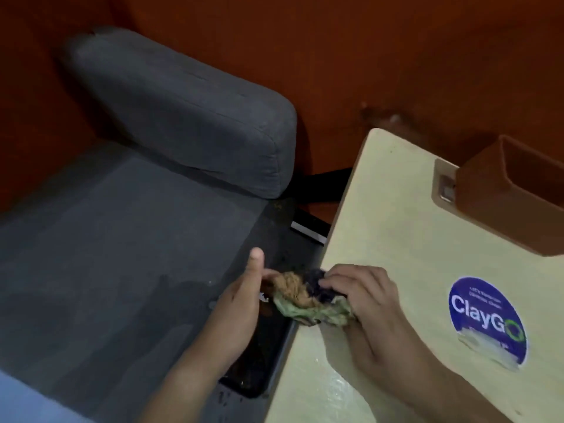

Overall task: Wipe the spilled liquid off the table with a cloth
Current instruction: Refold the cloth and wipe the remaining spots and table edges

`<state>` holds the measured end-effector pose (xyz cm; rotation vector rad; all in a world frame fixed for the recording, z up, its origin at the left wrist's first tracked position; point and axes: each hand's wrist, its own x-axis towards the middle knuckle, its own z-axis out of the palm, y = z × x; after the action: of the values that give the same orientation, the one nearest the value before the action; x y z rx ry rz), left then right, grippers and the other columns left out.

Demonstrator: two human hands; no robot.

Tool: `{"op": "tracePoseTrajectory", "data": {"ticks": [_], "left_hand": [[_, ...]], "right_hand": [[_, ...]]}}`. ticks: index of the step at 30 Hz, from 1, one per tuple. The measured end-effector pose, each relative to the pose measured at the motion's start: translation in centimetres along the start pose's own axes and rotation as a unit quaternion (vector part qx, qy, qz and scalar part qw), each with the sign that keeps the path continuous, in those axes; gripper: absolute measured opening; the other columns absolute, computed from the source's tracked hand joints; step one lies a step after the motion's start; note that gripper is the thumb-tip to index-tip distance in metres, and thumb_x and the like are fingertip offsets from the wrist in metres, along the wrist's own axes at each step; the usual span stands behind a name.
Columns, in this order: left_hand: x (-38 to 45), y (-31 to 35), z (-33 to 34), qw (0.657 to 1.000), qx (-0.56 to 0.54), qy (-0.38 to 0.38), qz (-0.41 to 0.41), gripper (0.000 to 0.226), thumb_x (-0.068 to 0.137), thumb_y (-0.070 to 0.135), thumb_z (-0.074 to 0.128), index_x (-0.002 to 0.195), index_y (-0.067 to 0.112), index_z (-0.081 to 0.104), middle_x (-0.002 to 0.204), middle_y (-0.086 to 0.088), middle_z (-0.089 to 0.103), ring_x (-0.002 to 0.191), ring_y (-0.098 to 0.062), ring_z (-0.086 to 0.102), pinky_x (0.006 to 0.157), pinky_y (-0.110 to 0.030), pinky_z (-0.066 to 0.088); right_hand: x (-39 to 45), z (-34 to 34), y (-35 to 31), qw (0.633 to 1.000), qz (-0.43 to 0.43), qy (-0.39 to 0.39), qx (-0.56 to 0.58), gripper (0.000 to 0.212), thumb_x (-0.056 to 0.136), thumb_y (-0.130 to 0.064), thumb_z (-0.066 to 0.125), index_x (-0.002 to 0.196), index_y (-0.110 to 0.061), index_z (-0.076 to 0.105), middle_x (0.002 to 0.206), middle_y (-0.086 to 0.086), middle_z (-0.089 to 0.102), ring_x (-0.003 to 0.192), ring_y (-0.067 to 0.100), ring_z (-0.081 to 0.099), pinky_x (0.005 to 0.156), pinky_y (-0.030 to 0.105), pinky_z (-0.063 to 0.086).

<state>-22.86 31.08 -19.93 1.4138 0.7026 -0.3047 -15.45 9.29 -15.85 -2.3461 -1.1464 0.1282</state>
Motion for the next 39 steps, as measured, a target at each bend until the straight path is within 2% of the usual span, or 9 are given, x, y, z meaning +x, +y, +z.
{"op": "tracePoseTrajectory", "data": {"ticks": [3,9,12,17,21,24,30,34,39], "left_hand": [[-0.4,-0.6,-0.7,1.000,0.016,-0.005,0.019,0.092,0.062,0.111,0.012,0.105,0.056,0.073,0.103,0.015,0.077,0.086,-0.007,0.072,0.094,-0.045,0.058],[-2.5,-2.6,-0.9,0.999,0.030,-0.016,0.017,0.094,0.060,0.111,0.014,0.100,0.053,0.075,0.099,0.013,0.076,0.076,-0.007,0.070,0.081,-0.040,0.057],[-3.7,-2.9,-0.8,0.999,0.025,-0.017,0.022,0.099,0.061,0.110,0.014,0.110,0.046,0.073,0.101,0.012,0.076,0.073,-0.003,0.071,0.081,-0.043,0.057],[-6.0,-2.7,-1.2,0.999,0.015,-0.015,0.043,0.102,0.066,0.108,0.012,0.116,0.042,0.072,0.115,0.006,0.076,0.107,-0.017,0.072,0.092,-0.042,0.054],[-7.2,-2.3,-1.8,0.997,0.024,-0.020,0.071,0.095,0.072,0.089,0.011,0.126,0.033,0.066,0.119,0.002,0.070,0.097,-0.020,0.070,0.079,-0.037,0.049],[-8.1,-2.7,-2.6,0.996,0.028,-0.036,0.077,0.092,0.072,0.089,0.012,0.118,0.033,0.070,0.120,0.001,0.071,0.099,-0.024,0.071,0.078,-0.037,0.048],[-9.6,-4.8,-2.3,0.988,0.080,-0.004,0.131,0.089,0.082,0.095,0.010,0.118,0.039,0.068,0.132,0.004,0.066,0.116,-0.017,0.065,0.101,-0.047,0.049],[-11.3,-5.0,-0.3,0.938,0.223,0.035,0.263,0.084,0.084,0.089,0.013,0.129,0.035,0.059,0.137,0.012,0.049,0.138,-0.013,0.042,0.112,-0.032,0.029],[-13.0,-4.9,2.4,0.807,0.455,0.036,0.375,0.075,0.100,0.076,0.014,0.138,0.032,0.062,0.157,0.014,0.044,0.145,-0.017,0.028,0.117,-0.054,0.025]], "right_hand": [[2.0,-2.7,1.2,0.997,0.011,0.061,0.050,0.050,0.088,0.004,0.059,0.128,-0.026,0.058,0.129,-0.016,0.055,0.120,0.011,0.049,0.099,0.030,0.040],[5.9,-2.4,4.0,0.977,0.187,0.075,-0.072,0.040,0.097,-0.006,0.058,0.132,-0.026,0.057,0.137,-0.004,0.056,0.122,0.028,0.046,0.099,0.047,0.039],[2.2,0.5,-0.7,0.982,0.156,0.073,-0.081,0.053,0.086,-0.004,0.063,0.132,-0.028,0.057,0.137,-0.006,0.055,0.119,0.028,0.047,0.091,0.043,0.038],[-6.8,4.2,-11.5,0.992,0.113,0.035,-0.039,0.057,0.074,-0.006,0.059,0.127,-0.026,0.062,0.132,-0.013,0.058,0.117,0.023,0.052,0.087,0.048,0.045],[-11.7,5.3,-16.7,0.993,0.113,0.042,0.010,0.051,0.073,-0.010,0.061,0.121,-0.028,0.071,0.125,-0.014,0.066,0.104,0.023,0.062,0.078,0.049,0.054],[-14.0,5.0,-17.4,0.978,0.158,0.104,0.088,0.064,0.073,0.002,0.064,0.131,-0.027,0.065,0.128,-0.010,0.060,0.113,0.022,0.057,0.089,0.044,0.053],[-13.1,8.3,-19.2,0.930,0.282,0.150,-0.181,0.049,0.086,-0.025,0.070,0.134,-0.028,0.065,0.125,0.009,0.064,0.089,0.032,0.056,0.073,0.044,0.054],[-17.1,8.7,-16.5,0.870,0.377,0.208,-0.240,0.048,0.084,-0.017,0.060,0.132,-0.014,0.068,0.124,0.017,0.064,0.085,0.036,0.051,0.074,0.047,0.049],[-26.2,4.8,-10.5,0.782,0.494,0.264,-0.273,0.046,0.089,-0.017,0.055,0.132,-0.008,0.066,0.129,0.023,0.060,0.096,0.043,0.053,0.084,0.052,0.046]]}}
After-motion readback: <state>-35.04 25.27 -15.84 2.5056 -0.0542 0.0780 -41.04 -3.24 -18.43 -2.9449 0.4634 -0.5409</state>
